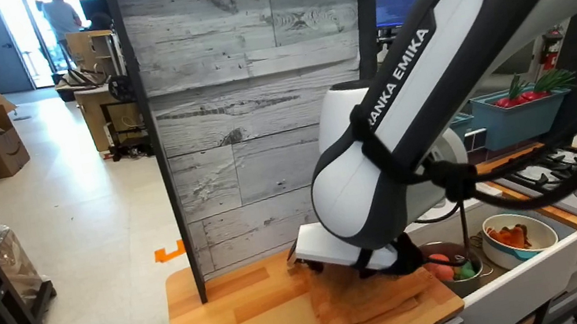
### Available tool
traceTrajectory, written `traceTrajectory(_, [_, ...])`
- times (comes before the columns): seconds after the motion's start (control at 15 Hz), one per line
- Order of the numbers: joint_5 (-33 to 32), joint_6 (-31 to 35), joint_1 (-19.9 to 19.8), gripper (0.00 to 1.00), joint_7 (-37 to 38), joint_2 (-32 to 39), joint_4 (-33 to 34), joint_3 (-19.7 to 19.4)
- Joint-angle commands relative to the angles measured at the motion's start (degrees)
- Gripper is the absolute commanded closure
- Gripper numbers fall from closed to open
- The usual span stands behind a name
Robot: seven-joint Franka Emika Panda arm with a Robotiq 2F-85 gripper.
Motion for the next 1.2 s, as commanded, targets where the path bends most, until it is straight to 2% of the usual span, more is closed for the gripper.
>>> traceTrajectory(0.0, [0.5, 1.5, -2.5, 0.00, -1.3, 3.0, -0.1, 2.1])
traceTrajectory(0.13, [-1.1, 1.2, -0.4, 0.00, -2.2, 2.9, 1.5, 2.6])
traceTrajectory(0.4, [-2.5, 5.2, 4.4, 0.00, -4.4, -1.1, -0.8, 3.0])
traceTrajectory(0.53, [-2.2, 9.7, 5.4, 0.00, -5.8, -5.7, -6.1, 2.7])
traceTrajectory(0.6, [-1.9, 13.4, 6.0, 0.00, -6.3, -9.8, -11.3, 1.6])
traceTrajectory(0.73, [-0.9, 21.4, 7.0, 0.00, -7.3, -13.0, -15.6, -0.2])
traceTrajectory(0.87, [0.2, 30.9, 5.4, 0.00, -10.9, -16.8, -21.0, 0.4])
traceTrajectory(1.0, [-1.2, 40.8, -1.3, 0.00, -17.3, -21.0, -26.5, 6.6])
traceTrajectory(1.07, [-3.2, 43.5, -6.4, 0.00, -20.2, -23.1, -29.0, 11.0])
traceTrajectory(1.13, [3.0, 38.9, -0.5, 0.00, -20.0, -16.9, -21.2, 6.8])
